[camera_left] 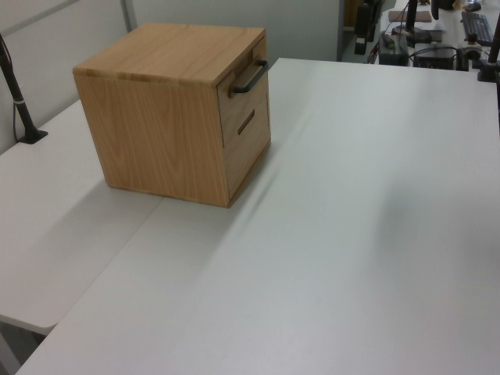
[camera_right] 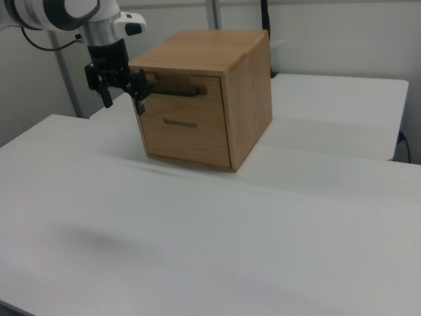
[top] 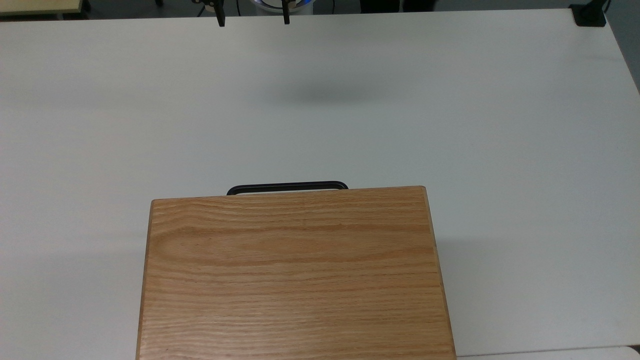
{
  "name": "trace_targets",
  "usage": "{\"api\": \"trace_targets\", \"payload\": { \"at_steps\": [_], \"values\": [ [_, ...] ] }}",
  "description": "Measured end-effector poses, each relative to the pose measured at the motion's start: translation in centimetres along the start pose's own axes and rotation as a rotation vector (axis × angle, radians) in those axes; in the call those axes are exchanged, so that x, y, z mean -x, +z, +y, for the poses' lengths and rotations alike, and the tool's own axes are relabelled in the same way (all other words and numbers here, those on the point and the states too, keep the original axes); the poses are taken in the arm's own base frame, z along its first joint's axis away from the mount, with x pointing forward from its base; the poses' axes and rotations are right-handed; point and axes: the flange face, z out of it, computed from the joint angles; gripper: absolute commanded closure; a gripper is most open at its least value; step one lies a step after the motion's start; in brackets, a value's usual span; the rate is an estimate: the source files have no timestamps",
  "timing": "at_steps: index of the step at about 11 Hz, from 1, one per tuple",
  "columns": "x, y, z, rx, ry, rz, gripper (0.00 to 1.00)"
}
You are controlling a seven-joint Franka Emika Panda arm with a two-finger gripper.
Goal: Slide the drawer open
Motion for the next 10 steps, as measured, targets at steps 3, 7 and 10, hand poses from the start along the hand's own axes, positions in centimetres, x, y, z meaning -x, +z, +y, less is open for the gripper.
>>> {"api": "trace_targets", "payload": {
  "at_steps": [3, 7, 10],
  "values": [
    [0.01, 0.1, 0.01, 0.0, 0.0, -0.002, 0.0],
    [0.03, 0.31, 0.04, 0.0, 0.001, -0.006, 0.0],
    [0.06, 0.48, 0.31, 0.0, 0.006, -0.01, 0.0]
  ]
}}
